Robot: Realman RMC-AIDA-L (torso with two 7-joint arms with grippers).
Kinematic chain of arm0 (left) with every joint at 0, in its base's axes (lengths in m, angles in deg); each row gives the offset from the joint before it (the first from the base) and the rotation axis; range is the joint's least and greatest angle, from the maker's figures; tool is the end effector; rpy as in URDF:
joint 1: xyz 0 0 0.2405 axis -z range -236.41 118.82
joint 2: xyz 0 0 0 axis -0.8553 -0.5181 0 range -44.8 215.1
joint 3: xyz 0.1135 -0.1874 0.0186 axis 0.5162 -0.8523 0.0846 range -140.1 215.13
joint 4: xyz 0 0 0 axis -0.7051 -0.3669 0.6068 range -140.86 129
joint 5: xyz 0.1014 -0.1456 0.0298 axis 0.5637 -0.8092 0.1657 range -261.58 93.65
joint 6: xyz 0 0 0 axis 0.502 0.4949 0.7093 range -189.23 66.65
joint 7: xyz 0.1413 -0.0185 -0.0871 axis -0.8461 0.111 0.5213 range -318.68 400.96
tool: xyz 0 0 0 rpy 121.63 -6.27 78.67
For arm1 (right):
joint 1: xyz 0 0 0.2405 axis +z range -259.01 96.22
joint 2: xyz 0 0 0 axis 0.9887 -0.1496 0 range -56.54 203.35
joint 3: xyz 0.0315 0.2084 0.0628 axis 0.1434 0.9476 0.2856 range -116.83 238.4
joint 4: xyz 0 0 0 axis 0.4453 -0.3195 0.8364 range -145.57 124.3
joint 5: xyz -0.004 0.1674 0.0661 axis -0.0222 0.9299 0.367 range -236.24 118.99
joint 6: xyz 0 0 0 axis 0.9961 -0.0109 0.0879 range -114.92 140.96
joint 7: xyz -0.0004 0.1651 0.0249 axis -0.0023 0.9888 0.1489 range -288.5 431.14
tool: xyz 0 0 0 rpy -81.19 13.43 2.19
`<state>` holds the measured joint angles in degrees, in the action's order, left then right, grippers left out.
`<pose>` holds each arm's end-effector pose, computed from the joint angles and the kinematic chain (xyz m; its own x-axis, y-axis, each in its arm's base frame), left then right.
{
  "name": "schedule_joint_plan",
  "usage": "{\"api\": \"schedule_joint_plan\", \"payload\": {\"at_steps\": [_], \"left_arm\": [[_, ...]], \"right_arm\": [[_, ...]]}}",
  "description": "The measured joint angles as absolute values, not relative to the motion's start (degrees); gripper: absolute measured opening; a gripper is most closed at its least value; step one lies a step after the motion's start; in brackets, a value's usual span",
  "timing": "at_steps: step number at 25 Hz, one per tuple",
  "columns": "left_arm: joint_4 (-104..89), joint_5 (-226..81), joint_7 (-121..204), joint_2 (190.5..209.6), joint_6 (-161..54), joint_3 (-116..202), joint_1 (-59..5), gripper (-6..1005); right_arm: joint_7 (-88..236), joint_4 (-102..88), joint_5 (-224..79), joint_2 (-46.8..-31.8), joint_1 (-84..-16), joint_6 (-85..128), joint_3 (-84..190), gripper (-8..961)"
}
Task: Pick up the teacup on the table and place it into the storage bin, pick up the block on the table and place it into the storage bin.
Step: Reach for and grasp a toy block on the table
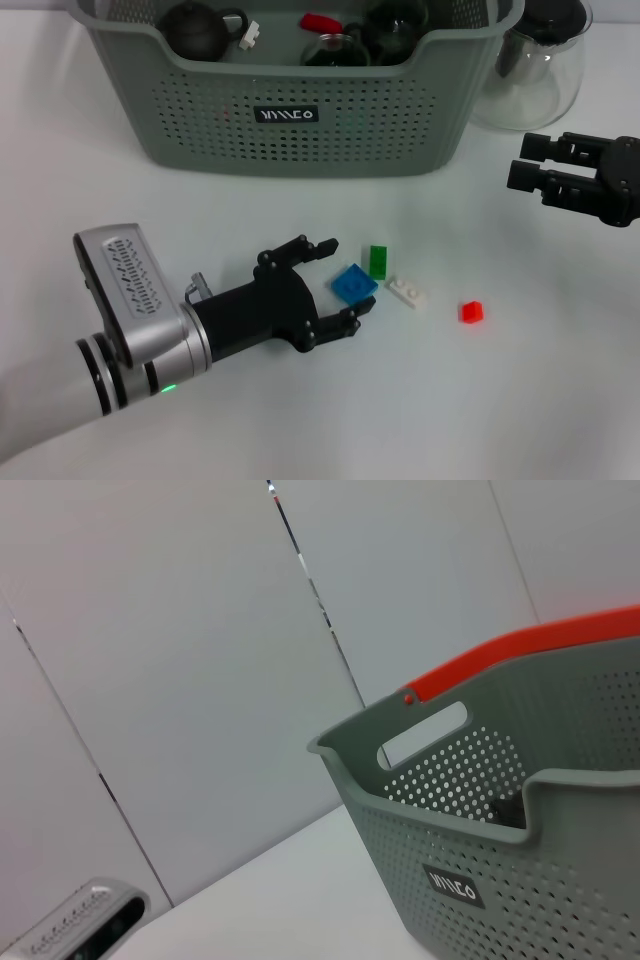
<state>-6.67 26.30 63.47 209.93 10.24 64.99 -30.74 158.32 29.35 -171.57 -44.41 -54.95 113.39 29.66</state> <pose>-0.2202 0.2396 -0.1122 0.8464 0.0850 0.5257 0.3278 -0.8612 -0.3885 0.2134 0.2781 0.0318 0.6424 -0.4337 -0.6318 -0.5745 -0.8182 -0.0225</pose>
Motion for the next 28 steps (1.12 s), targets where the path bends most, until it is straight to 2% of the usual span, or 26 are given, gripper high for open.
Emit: {"api": "schedule_joint_plan", "payload": {"at_steps": [3, 9, 28], "left_arm": [[-5.7, 26.6, 62.5, 209.95, 9.0, 65.1, -30.7, 674], [-3.7, 25.9, 58.4, 209.96, 7.7, 64.8, -30.6, 805], [-2.7, 26.2, 56.5, 209.88, 4.9, 59.8, -30.3, 798]], "right_arm": [[158.3, 29.4, -171.6, -44.42, -54.9, 113.4, 29.6, 612], [158.3, 29.4, -171.6, -44.45, -54.9, 113.4, 29.6, 612], [158.3, 29.2, -171.6, -44.46, -54.9, 113.4, 29.6, 611]]}}
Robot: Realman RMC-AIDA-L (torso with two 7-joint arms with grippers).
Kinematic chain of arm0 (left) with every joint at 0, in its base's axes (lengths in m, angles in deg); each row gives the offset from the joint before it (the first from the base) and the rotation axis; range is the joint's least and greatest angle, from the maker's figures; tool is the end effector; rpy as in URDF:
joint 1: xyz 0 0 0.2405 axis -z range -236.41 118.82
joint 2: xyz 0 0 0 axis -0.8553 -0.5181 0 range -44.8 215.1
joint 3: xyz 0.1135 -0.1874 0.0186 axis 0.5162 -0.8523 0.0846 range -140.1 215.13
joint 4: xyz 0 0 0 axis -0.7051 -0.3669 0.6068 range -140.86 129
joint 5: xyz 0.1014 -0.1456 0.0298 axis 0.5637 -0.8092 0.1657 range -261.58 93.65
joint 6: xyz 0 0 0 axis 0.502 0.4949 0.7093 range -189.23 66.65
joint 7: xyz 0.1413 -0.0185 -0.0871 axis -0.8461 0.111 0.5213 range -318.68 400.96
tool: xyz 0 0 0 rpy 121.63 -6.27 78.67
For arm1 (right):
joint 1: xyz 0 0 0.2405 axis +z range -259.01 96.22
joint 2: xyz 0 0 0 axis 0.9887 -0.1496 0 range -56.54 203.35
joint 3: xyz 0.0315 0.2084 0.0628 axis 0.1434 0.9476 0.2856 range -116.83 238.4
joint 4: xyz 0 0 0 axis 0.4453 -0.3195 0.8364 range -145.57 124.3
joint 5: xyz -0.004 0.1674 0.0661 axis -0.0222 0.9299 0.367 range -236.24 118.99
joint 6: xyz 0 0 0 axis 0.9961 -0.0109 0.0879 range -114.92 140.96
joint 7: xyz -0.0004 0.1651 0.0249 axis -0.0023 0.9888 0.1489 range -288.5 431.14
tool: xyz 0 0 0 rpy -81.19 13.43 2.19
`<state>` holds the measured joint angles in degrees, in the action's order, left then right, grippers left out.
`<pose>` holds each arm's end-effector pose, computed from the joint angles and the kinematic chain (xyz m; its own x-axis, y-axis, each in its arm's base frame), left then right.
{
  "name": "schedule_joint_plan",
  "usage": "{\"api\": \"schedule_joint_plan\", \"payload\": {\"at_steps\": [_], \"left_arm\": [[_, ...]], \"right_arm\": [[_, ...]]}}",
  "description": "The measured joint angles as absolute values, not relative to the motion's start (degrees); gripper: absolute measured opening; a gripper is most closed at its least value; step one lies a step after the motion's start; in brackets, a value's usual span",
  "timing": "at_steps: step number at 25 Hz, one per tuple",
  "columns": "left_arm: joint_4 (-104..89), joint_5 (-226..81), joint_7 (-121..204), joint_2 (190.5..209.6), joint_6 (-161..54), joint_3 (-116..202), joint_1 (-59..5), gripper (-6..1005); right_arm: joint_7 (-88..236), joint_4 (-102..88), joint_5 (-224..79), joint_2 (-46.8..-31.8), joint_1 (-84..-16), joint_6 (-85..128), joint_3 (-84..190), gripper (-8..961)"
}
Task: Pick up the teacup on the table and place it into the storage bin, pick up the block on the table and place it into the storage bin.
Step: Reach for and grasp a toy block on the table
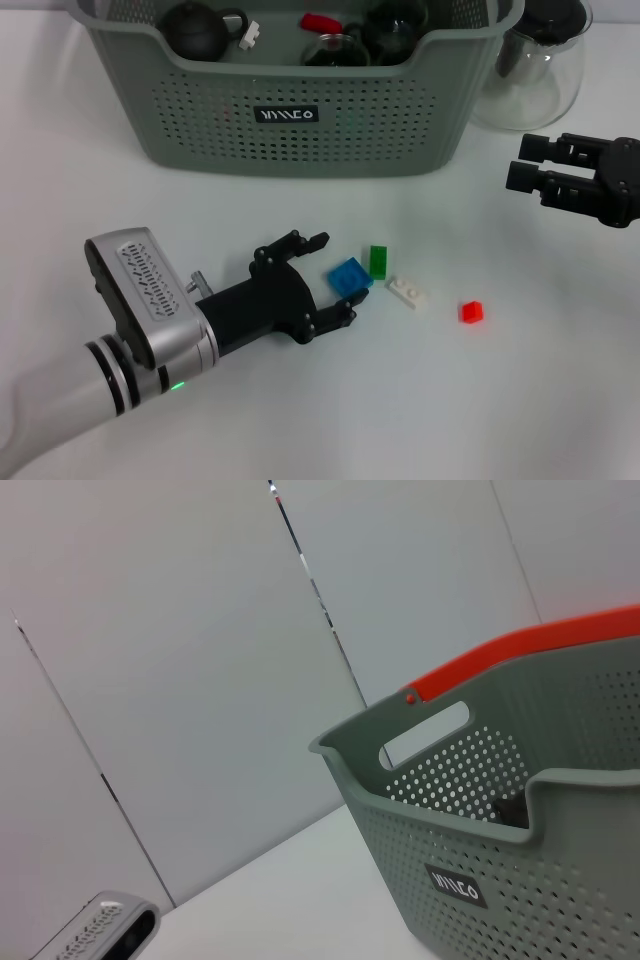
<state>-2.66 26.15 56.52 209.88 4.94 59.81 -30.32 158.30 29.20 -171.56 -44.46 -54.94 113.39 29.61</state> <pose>-0.2256 0.2447 -0.1190 0.8728 0.0783 0.4818 0.3298 -0.8222 -0.4639 0.2132 0.2778 0.0310 0.6409 -0.4354 -0.6322 -0.5749 -0.8180 -0.0194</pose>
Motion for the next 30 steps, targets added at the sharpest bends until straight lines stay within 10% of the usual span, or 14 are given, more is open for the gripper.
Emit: {"api": "schedule_joint_plan", "payload": {"at_steps": [30], "left_arm": [[0.2, 27.2, 52.2, 209.99, 1.6, 55.8, -30.1, 783]], "right_arm": [[158.3, 29.3, -171.6, -44.46, -54.9, 113.3, 29.7, 610]]}}
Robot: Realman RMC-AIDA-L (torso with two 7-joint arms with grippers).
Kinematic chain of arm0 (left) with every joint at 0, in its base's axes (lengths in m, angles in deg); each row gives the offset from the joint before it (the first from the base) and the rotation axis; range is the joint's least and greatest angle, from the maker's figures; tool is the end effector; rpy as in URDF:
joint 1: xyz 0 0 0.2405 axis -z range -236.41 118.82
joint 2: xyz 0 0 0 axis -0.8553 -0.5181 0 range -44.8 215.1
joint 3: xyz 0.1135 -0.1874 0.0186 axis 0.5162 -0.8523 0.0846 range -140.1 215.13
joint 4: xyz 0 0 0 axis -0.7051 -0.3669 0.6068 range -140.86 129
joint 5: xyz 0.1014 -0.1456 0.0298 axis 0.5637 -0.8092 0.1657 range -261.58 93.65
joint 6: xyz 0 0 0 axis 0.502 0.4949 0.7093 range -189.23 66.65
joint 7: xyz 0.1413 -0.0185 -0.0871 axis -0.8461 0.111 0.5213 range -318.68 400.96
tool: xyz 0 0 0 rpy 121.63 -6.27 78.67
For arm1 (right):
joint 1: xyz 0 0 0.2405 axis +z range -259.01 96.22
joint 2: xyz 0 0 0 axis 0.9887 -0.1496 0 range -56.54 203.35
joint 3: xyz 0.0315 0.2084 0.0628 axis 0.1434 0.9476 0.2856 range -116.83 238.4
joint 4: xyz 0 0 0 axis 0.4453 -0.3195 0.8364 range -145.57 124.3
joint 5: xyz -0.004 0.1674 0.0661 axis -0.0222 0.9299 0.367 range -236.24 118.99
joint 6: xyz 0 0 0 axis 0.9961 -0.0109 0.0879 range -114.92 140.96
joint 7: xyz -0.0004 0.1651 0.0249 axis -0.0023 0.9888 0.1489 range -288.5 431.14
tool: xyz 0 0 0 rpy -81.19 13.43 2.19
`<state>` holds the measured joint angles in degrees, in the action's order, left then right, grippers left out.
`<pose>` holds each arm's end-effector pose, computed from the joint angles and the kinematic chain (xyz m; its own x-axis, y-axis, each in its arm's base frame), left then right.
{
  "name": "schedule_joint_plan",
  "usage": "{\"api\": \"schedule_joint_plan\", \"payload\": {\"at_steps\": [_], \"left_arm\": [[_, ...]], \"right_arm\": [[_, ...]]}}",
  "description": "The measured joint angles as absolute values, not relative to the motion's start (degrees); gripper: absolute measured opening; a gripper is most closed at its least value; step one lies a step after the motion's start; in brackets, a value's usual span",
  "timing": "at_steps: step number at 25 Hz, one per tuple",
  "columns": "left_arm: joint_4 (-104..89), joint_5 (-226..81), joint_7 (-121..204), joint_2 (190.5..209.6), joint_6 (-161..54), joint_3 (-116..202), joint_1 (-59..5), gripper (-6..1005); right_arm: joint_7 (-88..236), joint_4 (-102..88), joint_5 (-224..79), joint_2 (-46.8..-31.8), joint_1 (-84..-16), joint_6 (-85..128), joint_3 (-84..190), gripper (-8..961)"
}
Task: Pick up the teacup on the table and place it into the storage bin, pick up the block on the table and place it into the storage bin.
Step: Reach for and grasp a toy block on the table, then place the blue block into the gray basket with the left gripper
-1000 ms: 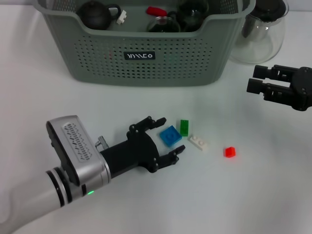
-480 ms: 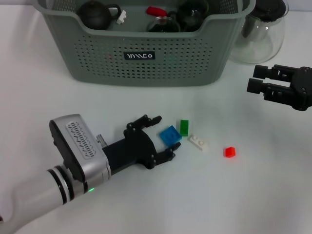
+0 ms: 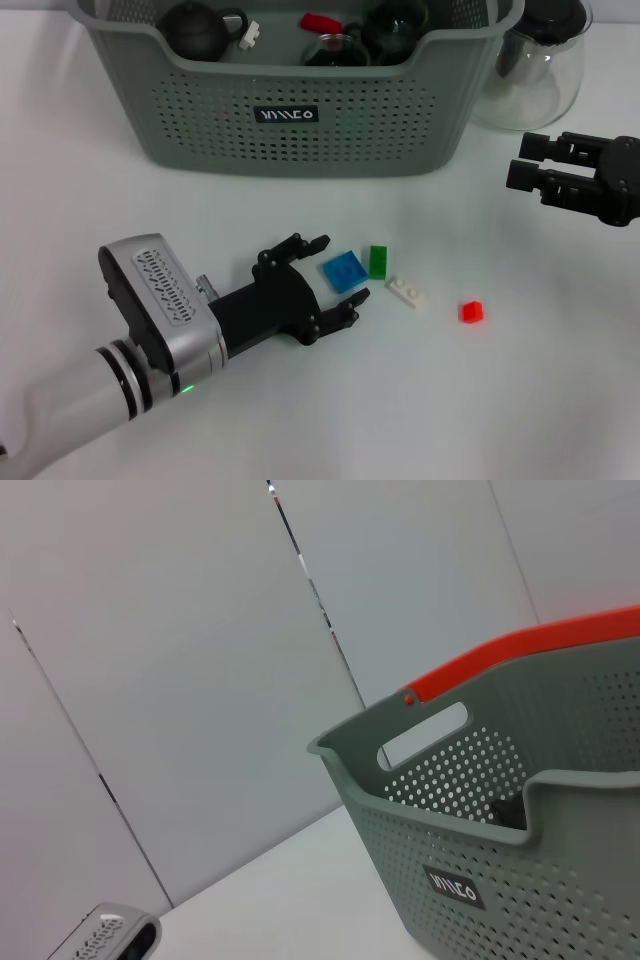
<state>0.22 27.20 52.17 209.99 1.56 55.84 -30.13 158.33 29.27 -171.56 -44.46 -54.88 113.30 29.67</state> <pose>-0.2264 0.2447 -0.1260 0.8866 0.0815 0.4553 0.3277 -0.8053 -0.4941 0.2131 0.2784 0.0313 0.6414 -0.4342 -0.6326 -0.5751 -0.8178 -0.0217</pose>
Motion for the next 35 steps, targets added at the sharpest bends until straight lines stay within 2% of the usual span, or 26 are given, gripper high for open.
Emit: {"api": "schedule_joint_plan", "payload": {"at_steps": [9, 15, 21, 30, 35], "left_arm": [[1.0, 27.4, 52.1, 209.95, 0.3, 56.4, -29.7, 772], [1.1, 27.1, 52.5, 209.77, 0.5, 56.0, -29.6, 540], [0.7, 27.0, 53.2, 209.48, 3.2, 55.9, -30.5, 401], [-22.3, 28.8, 83.7, 208.77, 28.0, 62.2, -39.1, 400], [-28.8, 28.7, 91.1, 207.82, 39.6, 61.8, -40.8, 408]], "right_arm": [[158.3, 29.3, -171.6, -44.46, -54.9, 113.3, 29.7, 610], [158.3, 29.2, -171.6, -44.46, -54.9, 113.3, 29.6, 610], [158.3, 29.2, -171.6, -44.45, -55.0, 113.3, 29.7, 610], [158.2, 29.3, -171.6, -44.36, -54.9, 113.4, 29.7, 610], [157.9, 29.0, -171.6, -44.37, -54.9, 113.4, 29.7, 610]]}}
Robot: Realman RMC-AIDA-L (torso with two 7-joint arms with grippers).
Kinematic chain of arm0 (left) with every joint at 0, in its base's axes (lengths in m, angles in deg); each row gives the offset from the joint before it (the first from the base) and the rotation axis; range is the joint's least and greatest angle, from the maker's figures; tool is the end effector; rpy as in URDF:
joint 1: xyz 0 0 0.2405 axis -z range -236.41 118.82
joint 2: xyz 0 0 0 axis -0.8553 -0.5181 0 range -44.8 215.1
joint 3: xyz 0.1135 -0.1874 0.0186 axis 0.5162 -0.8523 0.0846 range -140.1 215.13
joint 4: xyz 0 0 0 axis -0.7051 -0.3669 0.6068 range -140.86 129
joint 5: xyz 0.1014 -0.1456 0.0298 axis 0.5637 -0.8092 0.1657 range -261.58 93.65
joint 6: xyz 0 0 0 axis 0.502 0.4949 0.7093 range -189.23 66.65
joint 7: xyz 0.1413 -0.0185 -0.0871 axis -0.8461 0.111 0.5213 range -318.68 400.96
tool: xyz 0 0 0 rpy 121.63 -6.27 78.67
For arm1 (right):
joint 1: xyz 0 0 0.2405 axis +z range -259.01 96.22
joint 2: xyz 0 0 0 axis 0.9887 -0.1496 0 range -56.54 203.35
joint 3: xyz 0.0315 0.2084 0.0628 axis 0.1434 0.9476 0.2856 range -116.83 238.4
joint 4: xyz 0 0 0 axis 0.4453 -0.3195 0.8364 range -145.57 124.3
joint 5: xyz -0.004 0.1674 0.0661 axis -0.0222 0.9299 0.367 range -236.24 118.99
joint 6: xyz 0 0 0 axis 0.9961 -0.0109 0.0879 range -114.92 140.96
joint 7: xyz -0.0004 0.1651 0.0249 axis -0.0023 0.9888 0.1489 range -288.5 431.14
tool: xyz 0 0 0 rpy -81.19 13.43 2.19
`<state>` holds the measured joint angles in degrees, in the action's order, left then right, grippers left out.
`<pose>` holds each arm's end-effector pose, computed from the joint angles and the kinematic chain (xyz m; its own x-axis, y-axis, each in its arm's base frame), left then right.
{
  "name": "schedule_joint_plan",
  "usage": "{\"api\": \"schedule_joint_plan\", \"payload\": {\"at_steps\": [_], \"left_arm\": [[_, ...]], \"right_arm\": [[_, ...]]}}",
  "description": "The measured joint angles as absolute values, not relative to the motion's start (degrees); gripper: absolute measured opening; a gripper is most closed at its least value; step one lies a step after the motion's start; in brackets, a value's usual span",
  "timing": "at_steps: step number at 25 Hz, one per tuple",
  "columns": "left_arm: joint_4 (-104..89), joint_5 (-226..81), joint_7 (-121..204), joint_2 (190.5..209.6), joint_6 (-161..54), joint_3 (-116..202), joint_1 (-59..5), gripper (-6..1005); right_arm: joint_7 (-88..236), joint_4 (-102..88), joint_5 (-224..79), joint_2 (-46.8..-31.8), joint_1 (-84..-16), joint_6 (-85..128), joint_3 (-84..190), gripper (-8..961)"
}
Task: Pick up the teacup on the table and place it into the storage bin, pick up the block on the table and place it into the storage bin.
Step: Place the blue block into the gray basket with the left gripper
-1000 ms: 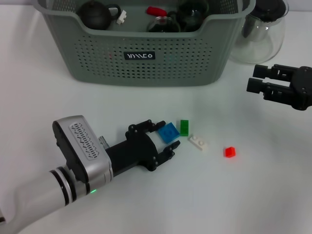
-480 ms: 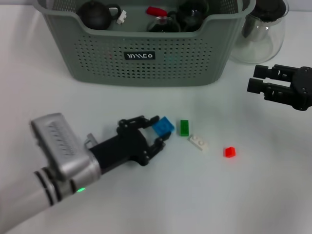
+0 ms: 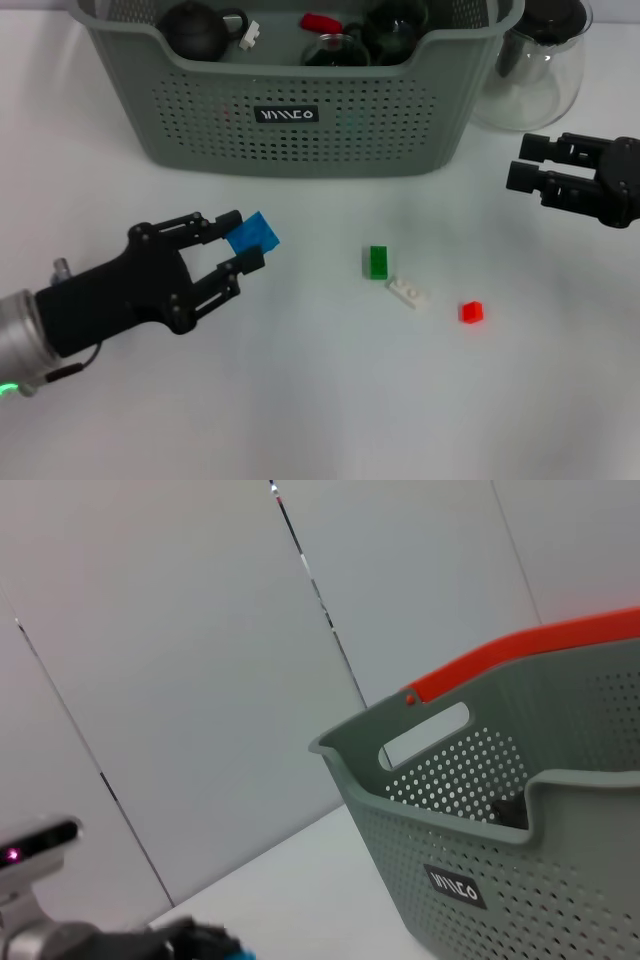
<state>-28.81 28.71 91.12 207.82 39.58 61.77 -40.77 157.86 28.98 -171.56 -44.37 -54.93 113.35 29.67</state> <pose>-0.2303 0.2198 -0.0180 0.6377 0.1622 0.7530 0.4679 -0.8581 -0.2115 0.2136 0.2778 0.0311 0.6435 -0.4310 -0.6326 -0.5720 -0.8199 -0.0233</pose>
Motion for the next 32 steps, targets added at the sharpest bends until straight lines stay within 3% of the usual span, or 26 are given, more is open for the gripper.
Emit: {"api": "schedule_joint_plan", "payload": {"at_steps": [7, 11, 15, 16, 19, 22, 31, 32], "left_arm": [[-36.1, 18.6, 110.4, 207.08, 53.7, 54.1, -33.9, 425], [-37.3, 9.8, 133.8, 203.7, 46.6, 50.5, -24.2, 435], [-39.7, 11.4, 145.0, 199.12, 34.7, 57.2, -16.2, 445], [-44.1, 14.5, 151.0, 197.15, 27.5, 65.6, -13.0, 448], [-50.2, 19.6, 158.2, 196.06, 20.4, 75.0, -10.9, 455], [-58.9, 32.1, 168.4, 196.34, 12.9, 85.8, -8.9, 463], [-62.2, 63.0, 179.4, 203.75, 6.0, 94.4, -2.9, 485], [-62.2, 63.0, 179.4, 203.75, 6.0, 94.4, -2.9, 488]], "right_arm": [[157.8, 28.9, -171.6, -44.37, -55.1, 113.3, 29.7, 609], [157.6, 28.9, -171.6, -44.38, -54.9, 113.3, 29.6, 609], [157.0, 28.8, -171.6, -44.52, -54.9, 113.1, 29.6, 609], [156.9, 28.8, -171.6, -44.53, -54.9, 113.1, 29.6, 609], [156.9, 28.8, -171.6, -44.54, -54.9, 113.0, 29.7, 609], [156.9, 28.8, -171.6, -44.59, -54.9, 112.5, 29.6, 609], [156.9, 28.8, -171.6, -44.81, -54.9, 112.2, 29.3, 609], [156.9, 28.8, -171.6, -44.81, -54.9, 112.2, 29.2, 609]]}}
